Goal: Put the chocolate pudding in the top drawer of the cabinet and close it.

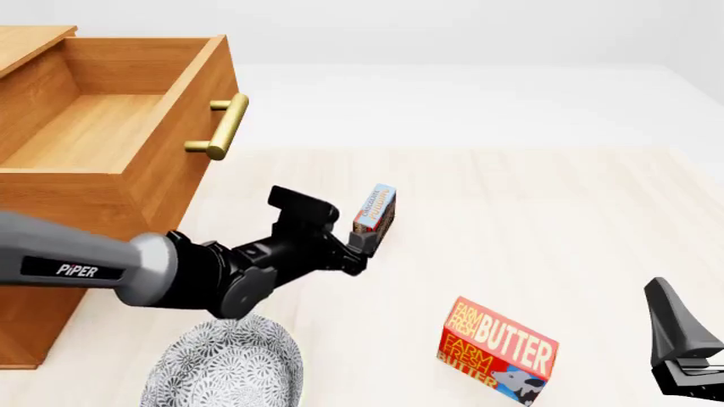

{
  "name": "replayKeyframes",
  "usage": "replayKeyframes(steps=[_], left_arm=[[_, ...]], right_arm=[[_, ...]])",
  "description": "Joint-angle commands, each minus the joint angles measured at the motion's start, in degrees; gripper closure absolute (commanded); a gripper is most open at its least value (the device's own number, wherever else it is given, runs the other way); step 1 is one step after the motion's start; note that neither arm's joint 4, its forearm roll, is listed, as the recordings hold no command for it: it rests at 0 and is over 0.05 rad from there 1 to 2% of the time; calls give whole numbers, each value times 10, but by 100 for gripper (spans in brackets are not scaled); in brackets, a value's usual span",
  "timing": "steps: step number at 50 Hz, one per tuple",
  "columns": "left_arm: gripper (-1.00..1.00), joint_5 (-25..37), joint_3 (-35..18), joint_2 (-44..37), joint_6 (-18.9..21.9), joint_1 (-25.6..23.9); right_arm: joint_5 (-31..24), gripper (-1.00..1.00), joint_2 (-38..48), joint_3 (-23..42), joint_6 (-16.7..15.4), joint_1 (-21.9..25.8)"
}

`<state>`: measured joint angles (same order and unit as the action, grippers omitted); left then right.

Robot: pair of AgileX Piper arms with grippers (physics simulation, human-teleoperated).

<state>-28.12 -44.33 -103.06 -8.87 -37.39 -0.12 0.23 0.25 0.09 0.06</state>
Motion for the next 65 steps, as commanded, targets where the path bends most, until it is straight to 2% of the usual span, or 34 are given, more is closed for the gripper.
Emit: replayKeyframes(steps=[1, 41, 65], left_arm=[[-100, -6, -18, -28, -6, 11], [-100, 26, -102, -90, -21, 19], [-100, 29, -133, -132, -28, 15]], right_arm=[[0, -100, 0, 0, 0, 0], [0, -100, 0, 0, 0, 0], [0, -100, 0, 0, 0, 0]])
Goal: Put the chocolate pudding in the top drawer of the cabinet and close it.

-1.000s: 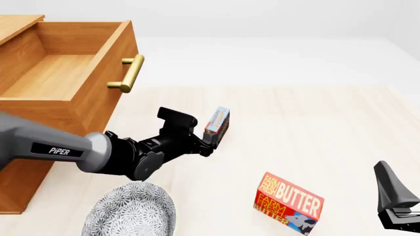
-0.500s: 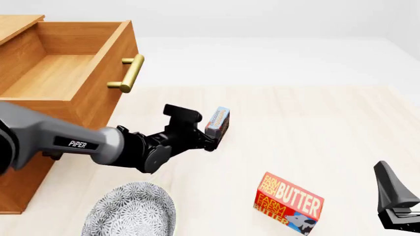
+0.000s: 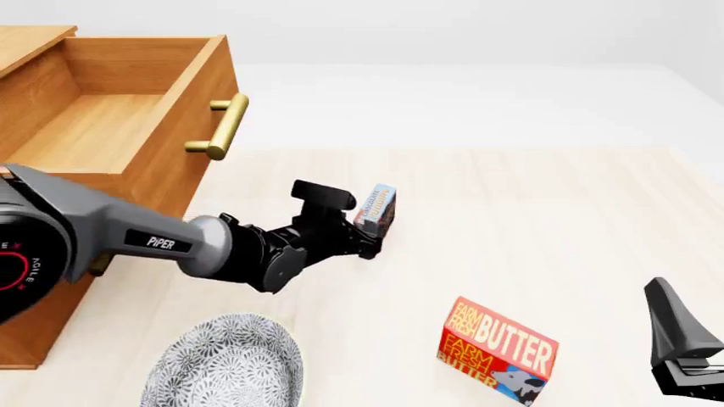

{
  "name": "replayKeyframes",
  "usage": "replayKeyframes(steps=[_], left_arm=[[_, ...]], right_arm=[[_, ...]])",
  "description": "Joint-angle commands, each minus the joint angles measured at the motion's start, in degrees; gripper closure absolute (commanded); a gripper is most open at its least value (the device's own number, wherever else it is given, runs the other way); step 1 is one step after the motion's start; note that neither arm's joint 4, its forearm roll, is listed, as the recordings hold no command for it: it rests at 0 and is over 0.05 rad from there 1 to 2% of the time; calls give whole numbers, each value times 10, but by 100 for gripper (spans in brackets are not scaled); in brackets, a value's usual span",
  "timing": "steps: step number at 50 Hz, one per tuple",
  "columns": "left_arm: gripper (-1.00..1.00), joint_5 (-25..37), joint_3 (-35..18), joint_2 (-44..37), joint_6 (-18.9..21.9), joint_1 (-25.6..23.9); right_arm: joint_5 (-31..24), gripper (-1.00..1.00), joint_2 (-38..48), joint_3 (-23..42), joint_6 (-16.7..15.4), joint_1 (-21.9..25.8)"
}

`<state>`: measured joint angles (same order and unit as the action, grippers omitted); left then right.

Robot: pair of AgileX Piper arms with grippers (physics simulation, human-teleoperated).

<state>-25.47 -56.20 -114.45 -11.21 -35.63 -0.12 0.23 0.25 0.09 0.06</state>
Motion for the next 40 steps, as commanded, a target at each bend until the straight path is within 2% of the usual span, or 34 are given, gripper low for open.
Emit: replayKeyframes(steps=[1, 37, 38, 40], left_arm=[[-100, 3, -16, -20, -5, -3], [-100, 18, -38, -39, -18, 0], [100, 18, -39, -40, -17, 2], [100, 18, -38, -40, -15, 3]], right_arm=[[0, -100, 0, 0, 0, 0], [0, -100, 0, 0, 0, 0], [0, -100, 0, 0, 0, 0], [0, -100, 0, 0, 0, 0]])
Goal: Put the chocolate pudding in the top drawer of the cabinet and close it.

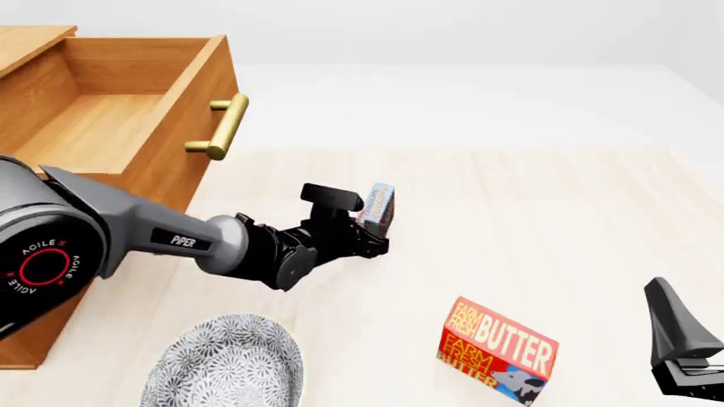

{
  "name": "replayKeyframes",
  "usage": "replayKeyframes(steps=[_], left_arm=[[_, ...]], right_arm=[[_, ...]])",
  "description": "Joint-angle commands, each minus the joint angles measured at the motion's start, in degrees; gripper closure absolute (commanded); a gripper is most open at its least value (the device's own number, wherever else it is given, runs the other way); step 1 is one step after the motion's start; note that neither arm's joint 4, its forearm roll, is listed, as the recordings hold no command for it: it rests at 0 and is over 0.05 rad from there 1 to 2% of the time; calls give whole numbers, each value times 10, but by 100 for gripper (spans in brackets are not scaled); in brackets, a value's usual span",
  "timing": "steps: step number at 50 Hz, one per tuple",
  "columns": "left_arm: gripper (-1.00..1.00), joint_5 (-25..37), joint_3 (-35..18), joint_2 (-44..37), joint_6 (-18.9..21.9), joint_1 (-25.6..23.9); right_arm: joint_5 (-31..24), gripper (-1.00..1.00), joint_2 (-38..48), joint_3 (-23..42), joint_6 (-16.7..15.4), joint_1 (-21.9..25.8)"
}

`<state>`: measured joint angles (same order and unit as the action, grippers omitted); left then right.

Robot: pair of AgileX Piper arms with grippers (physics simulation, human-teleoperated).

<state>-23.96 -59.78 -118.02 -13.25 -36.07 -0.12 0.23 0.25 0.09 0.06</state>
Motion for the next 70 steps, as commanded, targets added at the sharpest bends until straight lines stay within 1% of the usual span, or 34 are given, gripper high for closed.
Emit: replayKeyframes(steps=[1, 15, 27, 31, 33, 35, 38, 48, 54, 56, 57, 59, 62, 70], left_arm=[[100, 2, -1, -4, 7, 7], [100, -5, 11, 13, 15, 17], [100, -25, 57, 63, 21, 6], [100, -28, 78, 97, 24, 3], [100, -29, 82, 103, 24, 1], [100, -16, 86, 126, 24, -3], [100, -22, 95, 137, 28, -8], [100, -13, 114, 184, 34, -14], [100, -14, 134, 227, 34, -21], [100, -11, 137, 236, 39, -20], [100, 4, 136, 251, 40, -20], [100, 13, 138, 268, 41, -22], [100, 1, 150, 277, 45, -24], [100, 16, 165, 327, 54, -27]], right_arm=[[0, -100, 0, 0, 0, 0], [0, -100, 0, 0, 0, 0], [0, -100, 0, 0, 0, 0], [0, -100, 0, 0, 0, 0], [0, -100, 0, 0, 0, 0], [0, -100, 0, 0, 0, 0], [0, -100, 0, 0, 0, 0], [0, -100, 0, 0, 0, 0], [0, -100, 0, 0, 0, 0], [0, -100, 0, 0, 0, 0], [0, -100, 0, 0, 0, 0], [0, -100, 0, 0, 0, 0], [0, -100, 0, 0, 0, 0], [0, -100, 0, 0, 0, 0]])
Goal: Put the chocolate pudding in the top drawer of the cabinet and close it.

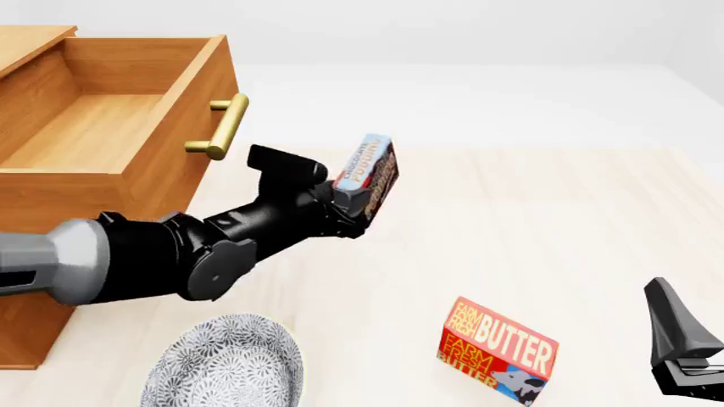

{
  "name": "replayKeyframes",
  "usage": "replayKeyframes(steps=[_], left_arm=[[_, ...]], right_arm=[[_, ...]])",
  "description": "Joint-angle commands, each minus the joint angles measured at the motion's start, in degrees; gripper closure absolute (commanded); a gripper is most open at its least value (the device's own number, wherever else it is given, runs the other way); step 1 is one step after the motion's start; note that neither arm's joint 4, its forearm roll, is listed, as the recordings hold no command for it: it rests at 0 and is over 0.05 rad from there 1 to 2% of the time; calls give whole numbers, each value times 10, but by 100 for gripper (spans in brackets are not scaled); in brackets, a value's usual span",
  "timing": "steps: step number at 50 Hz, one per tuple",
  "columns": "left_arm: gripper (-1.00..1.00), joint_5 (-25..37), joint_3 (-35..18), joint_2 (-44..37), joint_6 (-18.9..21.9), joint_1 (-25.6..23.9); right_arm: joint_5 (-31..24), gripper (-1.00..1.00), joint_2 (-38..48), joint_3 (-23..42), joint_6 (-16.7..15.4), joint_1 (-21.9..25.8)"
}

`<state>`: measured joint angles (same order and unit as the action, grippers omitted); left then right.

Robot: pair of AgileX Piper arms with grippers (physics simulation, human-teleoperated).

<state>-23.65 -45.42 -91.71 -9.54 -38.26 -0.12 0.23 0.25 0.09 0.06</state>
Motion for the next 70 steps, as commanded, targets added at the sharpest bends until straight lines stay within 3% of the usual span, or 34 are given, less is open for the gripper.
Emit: replayKeyframes(steps=[1, 24, 36, 38, 39, 55, 70], left_arm=[[100, 15, 22, 70, 17, -6], [100, 82, 47, 210, 51, -23], [100, 112, 50, 260, 50, -41], [100, 112, 51, 266, 29, -46], [100, 116, 54, 279, 54, -38], [100, 159, 56, 343, 76, -31], [100, 211, 38, 411, 100, 7]], right_arm=[[0, -100, 0, 0, 0, 0], [0, -100, 0, 0, 0, 0], [0, -100, 0, 0, 0, 0], [0, -100, 0, 0, 0, 0], [0, -100, 0, 0, 0, 0], [0, -100, 0, 0, 0, 0], [0, -100, 0, 0, 0, 0]])
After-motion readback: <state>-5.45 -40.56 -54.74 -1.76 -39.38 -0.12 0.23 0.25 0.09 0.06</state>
